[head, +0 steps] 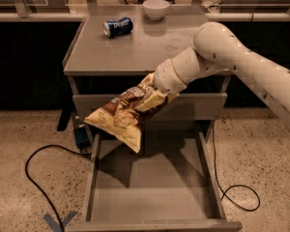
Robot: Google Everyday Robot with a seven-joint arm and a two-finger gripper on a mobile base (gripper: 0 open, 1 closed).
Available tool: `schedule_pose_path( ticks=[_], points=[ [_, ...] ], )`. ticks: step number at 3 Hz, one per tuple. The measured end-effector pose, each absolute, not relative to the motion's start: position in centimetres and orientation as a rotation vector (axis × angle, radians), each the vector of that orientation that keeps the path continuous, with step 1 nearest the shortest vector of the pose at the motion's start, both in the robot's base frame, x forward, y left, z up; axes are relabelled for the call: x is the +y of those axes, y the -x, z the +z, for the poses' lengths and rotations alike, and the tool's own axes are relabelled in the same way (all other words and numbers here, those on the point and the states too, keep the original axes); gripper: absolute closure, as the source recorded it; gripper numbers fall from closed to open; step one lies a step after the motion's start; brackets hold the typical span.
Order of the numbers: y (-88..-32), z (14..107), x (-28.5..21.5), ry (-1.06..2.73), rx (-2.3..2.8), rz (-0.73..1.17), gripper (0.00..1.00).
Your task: Pick brown chip bag from middle drawer and place on counter
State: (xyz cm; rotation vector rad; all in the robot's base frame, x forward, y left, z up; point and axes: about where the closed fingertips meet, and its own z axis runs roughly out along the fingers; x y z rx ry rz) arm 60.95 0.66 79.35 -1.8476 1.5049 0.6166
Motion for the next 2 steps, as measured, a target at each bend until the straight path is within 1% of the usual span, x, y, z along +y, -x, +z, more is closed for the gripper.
schedule_pose_path(
  ticks=[1,2],
  points=[
    [-62.1,83.0,1.2,1.884,1.509,0.577,1.00],
    [-63.4,89.1,2.3,1.918,1.451,0.496,1.00]
  ],
)
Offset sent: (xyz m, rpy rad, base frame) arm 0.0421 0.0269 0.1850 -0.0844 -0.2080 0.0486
